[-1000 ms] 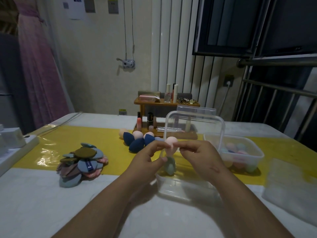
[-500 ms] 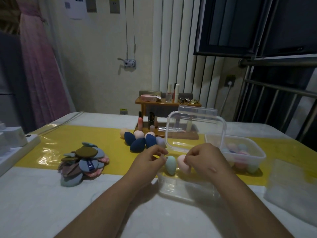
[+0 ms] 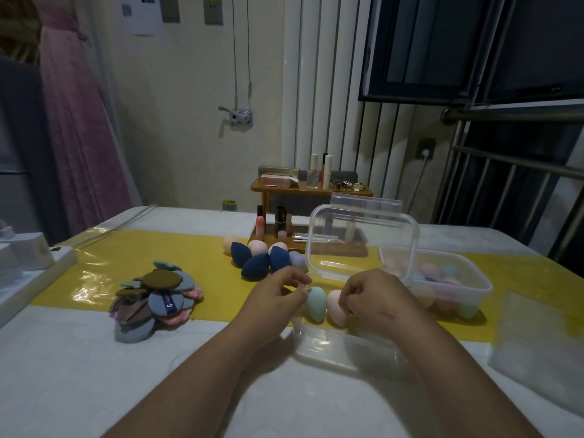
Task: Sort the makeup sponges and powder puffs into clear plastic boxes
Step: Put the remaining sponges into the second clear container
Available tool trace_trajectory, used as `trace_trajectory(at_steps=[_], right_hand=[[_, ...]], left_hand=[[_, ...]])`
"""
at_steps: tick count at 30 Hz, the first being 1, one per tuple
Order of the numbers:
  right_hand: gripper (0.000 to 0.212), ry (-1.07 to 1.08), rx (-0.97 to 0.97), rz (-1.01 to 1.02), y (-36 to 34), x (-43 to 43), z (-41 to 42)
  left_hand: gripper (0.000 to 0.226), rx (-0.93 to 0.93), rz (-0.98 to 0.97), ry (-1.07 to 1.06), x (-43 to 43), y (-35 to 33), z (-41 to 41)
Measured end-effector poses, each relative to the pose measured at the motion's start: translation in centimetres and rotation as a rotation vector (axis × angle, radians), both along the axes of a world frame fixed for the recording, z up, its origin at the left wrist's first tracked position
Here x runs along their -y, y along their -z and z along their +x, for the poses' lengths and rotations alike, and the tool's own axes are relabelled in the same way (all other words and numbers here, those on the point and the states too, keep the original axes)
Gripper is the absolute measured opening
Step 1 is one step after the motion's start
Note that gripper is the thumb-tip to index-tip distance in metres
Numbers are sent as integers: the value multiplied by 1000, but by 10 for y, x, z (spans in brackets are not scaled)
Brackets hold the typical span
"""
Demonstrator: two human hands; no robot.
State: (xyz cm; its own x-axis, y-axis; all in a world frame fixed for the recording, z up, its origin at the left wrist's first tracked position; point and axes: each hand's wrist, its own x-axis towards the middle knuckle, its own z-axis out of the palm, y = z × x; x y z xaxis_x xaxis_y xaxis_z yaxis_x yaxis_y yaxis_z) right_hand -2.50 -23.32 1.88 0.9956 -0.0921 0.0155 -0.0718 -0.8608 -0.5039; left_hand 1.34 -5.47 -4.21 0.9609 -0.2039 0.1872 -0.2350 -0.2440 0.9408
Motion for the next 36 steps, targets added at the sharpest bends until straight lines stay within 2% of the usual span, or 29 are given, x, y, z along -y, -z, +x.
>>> trace_trajectory(at_steps=[4,9,22,29,33,36], right_hand=[[24,-67,-37,-49,-3,-1,-7],[25,-94,12,-127,-11,-3,-12],[26,-69,23,-63,-10,-2,-10],[19,-38,139,-19,-3,3,-3],[30,11,283,-71,4,1,3],[35,1,249,-109,10,1,7]], left_hand=[[14,1,-2,-2,0,1,0],[15,11,-3,-13,1,1,1],[14,2,3,0,0,-1,-1],[15,2,4,2,0,-1,-1],[15,5,10,-8,0,-1,-1],[16,1,0,1,-1,1,1]])
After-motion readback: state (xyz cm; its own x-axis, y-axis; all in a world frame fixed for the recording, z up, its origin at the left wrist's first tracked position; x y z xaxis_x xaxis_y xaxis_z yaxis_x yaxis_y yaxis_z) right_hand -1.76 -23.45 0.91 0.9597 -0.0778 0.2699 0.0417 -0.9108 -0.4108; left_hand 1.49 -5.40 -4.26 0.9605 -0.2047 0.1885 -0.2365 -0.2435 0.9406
